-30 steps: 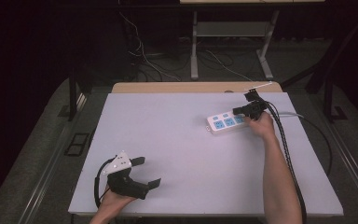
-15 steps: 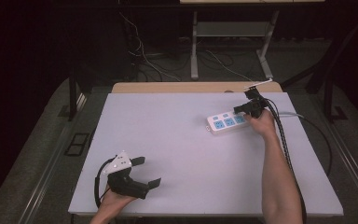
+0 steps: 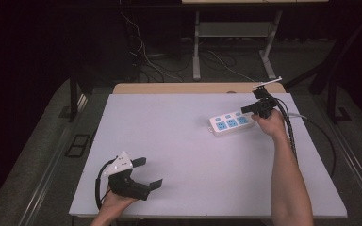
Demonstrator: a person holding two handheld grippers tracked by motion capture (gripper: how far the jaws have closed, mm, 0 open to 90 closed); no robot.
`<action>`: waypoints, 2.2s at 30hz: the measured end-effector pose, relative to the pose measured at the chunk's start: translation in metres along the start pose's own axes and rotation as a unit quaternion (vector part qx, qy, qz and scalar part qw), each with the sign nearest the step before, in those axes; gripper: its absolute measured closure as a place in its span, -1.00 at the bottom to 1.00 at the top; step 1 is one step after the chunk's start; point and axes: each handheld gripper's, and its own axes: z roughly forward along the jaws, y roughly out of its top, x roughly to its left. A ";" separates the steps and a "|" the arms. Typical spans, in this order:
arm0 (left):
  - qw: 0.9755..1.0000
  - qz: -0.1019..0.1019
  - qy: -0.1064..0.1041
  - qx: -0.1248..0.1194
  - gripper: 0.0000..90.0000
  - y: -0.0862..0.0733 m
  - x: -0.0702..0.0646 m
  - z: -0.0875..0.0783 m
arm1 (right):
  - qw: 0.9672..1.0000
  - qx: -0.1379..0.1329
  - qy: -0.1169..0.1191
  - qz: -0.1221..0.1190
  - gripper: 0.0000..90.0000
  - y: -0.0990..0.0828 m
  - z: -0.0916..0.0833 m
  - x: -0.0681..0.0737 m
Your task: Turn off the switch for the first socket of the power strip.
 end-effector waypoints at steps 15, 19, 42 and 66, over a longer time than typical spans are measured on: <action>1.000 -0.001 -0.003 0.000 -1.00 0.000 -0.001 0.000 | 1.000 -0.016 -0.004 -0.019 1.00 0.002 -0.037 0.011; 1.000 -0.004 -0.003 -0.001 -1.00 0.000 -0.001 0.001 | 1.000 -0.021 -0.002 -0.018 1.00 0.001 -0.048 0.012; 1.000 -0.005 -0.003 -0.007 -1.00 0.001 -0.002 0.001 | 0.998 -0.062 0.011 -0.019 0.17 -0.026 -0.100 0.042; 1.000 -0.002 -0.001 -0.002 -1.00 0.000 -0.003 0.003 | 0.989 -0.120 0.078 -0.028 -0.99 -0.096 -0.129 0.063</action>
